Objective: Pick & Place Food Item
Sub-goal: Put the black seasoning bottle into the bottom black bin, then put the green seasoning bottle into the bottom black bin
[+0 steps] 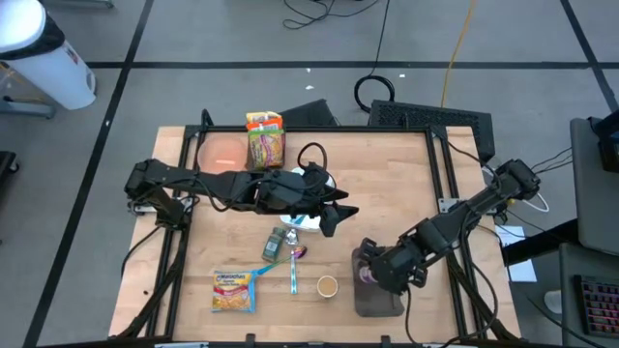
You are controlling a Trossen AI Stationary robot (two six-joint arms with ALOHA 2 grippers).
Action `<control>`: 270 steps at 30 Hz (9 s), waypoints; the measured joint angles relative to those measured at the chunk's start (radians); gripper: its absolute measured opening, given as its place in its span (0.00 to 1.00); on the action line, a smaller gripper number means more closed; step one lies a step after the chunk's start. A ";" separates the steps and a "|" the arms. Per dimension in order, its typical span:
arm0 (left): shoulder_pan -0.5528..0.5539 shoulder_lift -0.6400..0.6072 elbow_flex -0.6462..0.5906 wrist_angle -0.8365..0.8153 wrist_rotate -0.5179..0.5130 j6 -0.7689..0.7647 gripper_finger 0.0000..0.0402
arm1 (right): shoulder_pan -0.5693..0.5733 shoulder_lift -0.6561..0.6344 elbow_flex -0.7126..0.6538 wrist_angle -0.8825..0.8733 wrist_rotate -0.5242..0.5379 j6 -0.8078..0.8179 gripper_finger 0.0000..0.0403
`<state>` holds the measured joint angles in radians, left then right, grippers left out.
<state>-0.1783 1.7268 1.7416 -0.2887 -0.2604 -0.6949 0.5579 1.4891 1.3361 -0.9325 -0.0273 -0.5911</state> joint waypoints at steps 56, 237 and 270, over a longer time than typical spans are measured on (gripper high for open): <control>0.000 0.000 0.000 -0.029 0.026 -0.018 0.73 | -0.047 0.146 -0.001 -0.014 -0.078 -0.131 0.60; -0.305 -1.313 -1.168 0.546 -0.787 0.743 0.73 | -0.713 -0.148 0.000 0.880 -0.176 0.823 0.12; -0.306 -1.253 -1.168 0.577 -0.702 0.344 0.73 | -0.706 -0.018 -0.001 0.906 -0.446 1.013 0.51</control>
<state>-0.4839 0.4739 0.5732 0.2879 -0.9625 -0.3506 -0.1486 1.4715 1.3354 -0.0261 -0.4728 0.4220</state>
